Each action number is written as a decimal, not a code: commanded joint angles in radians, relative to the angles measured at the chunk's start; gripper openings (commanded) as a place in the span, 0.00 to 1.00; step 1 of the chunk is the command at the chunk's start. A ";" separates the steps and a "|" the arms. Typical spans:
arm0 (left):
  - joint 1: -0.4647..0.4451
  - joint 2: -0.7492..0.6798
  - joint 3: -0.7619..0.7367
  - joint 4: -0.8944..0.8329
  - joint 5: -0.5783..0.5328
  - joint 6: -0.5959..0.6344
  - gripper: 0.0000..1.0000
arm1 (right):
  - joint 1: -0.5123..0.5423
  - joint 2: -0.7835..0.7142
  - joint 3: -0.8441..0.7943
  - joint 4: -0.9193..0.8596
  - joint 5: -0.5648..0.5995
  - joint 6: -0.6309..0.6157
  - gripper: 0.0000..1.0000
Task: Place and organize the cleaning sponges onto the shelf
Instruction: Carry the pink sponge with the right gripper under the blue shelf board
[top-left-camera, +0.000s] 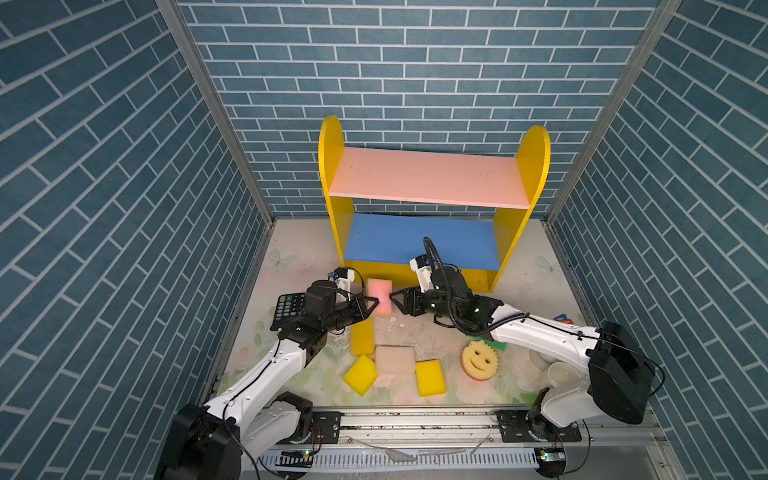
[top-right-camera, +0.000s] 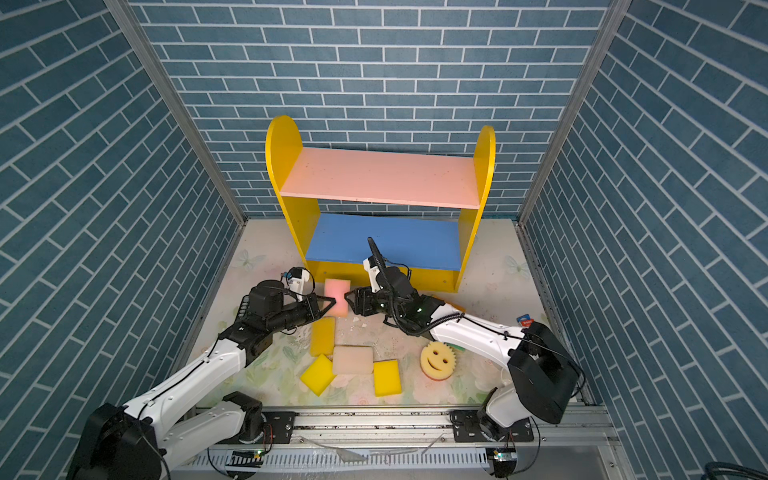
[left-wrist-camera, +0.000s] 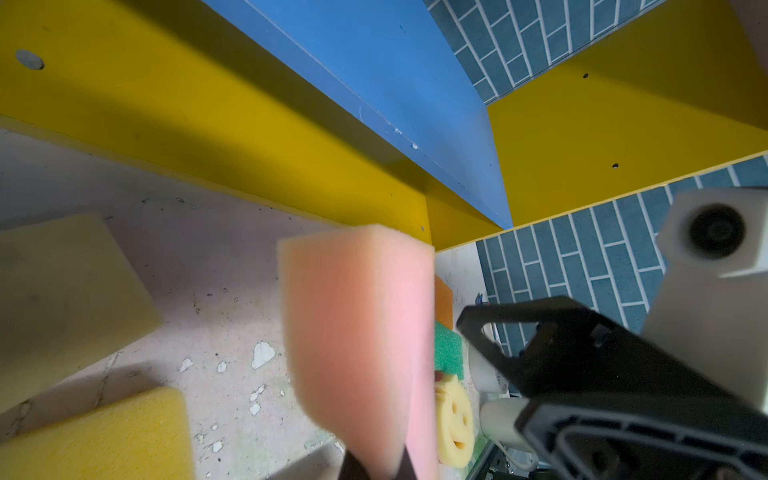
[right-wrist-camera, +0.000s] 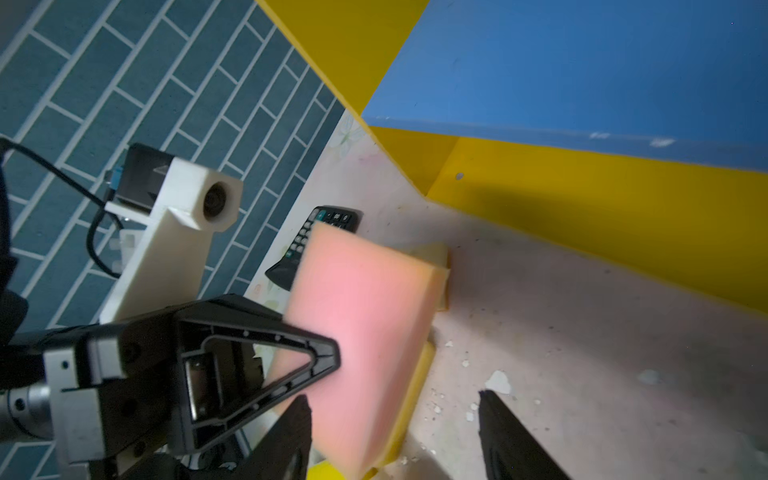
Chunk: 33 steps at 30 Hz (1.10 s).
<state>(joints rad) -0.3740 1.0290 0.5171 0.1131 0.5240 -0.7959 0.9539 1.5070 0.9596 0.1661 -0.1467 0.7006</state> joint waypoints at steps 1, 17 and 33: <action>0.007 0.009 -0.012 0.065 -0.016 -0.019 0.01 | 0.027 0.060 -0.007 0.129 -0.038 0.112 0.64; 0.026 -0.099 -0.066 -0.059 -0.147 -0.011 0.74 | 0.060 0.166 0.004 0.202 0.019 0.150 0.00; 0.034 -0.444 0.060 -0.628 -0.489 0.160 0.99 | 0.027 0.468 0.290 0.120 0.241 0.036 0.00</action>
<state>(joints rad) -0.3481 0.6094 0.5476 -0.3904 0.0967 -0.6815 0.9989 1.9434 1.1839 0.2882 0.0452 0.7776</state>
